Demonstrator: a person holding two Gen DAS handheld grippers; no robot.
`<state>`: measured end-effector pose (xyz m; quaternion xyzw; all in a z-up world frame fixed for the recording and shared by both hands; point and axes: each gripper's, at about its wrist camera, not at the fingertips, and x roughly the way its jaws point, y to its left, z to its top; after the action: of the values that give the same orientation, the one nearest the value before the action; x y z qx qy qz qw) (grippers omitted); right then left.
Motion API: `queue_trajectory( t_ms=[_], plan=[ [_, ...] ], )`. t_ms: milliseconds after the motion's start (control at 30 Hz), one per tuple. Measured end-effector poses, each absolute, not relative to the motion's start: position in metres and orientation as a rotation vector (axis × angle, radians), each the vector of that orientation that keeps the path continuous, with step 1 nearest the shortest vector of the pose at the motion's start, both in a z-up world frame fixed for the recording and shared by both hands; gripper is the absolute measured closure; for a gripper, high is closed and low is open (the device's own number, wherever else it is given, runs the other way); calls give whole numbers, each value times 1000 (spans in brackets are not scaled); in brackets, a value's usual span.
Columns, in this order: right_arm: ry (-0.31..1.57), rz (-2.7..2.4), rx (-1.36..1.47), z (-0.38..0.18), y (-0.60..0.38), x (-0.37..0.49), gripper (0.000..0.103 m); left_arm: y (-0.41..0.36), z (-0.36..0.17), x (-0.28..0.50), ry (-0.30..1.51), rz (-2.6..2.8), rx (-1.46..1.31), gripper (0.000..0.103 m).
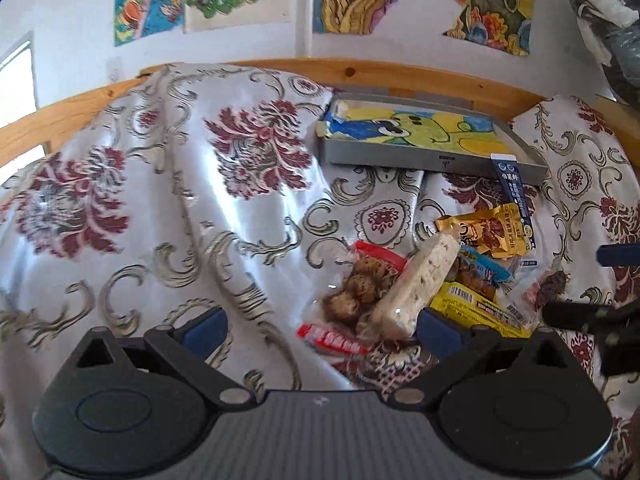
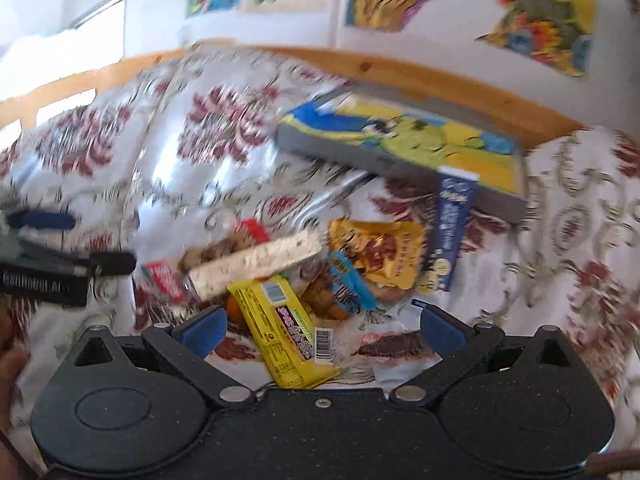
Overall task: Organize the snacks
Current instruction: 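Lower the left tool onto the wrapped white nougat bar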
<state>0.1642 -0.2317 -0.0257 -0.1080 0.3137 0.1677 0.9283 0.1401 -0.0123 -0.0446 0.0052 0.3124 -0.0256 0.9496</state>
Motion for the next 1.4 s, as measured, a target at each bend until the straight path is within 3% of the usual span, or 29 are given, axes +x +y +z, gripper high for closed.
queue_trajectory(
  t_ms=[533,767,1167,1400],
  plan=[
    [719,629,-334,-56,-219,208,1,-19,-59,214,768,-286,51,0],
    [792,601,-223,-65,-230,229,1,-24,-62,240,813,-432,9,1],
    [806,662,-168,-71,-229,238,27,-24,-63,271,905,-689,-52,12],
    [812,696,-173,-74,-225,238,41,-11,-69,290,985,-693,-159,31]
  ],
)
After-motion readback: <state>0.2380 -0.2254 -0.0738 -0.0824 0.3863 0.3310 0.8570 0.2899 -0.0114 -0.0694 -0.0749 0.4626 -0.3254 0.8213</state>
